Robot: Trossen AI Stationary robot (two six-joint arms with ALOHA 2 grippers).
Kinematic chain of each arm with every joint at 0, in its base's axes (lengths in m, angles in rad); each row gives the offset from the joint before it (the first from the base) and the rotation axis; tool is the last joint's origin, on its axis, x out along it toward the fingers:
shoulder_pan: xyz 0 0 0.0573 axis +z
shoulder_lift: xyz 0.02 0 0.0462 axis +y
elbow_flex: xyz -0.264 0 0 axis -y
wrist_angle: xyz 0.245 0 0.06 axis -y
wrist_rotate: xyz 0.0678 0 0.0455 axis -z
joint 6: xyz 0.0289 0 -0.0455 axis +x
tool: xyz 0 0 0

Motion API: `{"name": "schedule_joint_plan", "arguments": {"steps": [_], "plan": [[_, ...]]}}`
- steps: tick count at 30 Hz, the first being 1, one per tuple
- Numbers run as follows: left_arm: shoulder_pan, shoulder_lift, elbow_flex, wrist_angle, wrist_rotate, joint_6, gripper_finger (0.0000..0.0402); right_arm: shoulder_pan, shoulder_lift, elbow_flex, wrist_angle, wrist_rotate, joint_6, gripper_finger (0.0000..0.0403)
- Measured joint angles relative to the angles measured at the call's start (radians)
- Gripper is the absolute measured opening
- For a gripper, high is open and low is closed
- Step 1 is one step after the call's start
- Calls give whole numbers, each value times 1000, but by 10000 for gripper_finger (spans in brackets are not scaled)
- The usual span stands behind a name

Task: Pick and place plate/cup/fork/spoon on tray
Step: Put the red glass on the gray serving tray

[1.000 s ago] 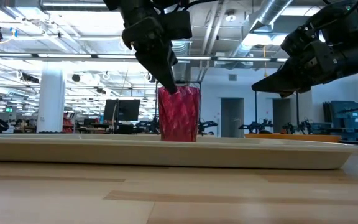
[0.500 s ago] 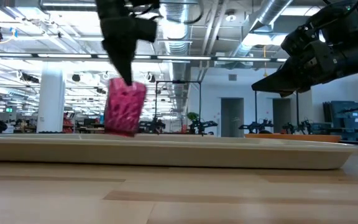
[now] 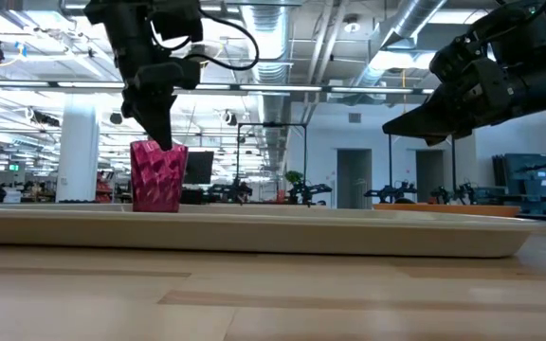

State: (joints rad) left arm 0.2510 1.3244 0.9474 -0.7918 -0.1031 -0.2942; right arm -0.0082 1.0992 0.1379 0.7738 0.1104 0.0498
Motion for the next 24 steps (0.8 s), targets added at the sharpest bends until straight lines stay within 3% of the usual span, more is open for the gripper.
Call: {"name": "schedule_joint_plan", "arguments": {"steps": [18, 24], "plan": [[-1, 1, 0, -4, 65, -57, 2, 0, 0, 0, -3, 0, 2, 18], [-1, 1, -1, -8, 84, -68, 27, 0, 0, 0, -3, 0, 2, 13]]}}
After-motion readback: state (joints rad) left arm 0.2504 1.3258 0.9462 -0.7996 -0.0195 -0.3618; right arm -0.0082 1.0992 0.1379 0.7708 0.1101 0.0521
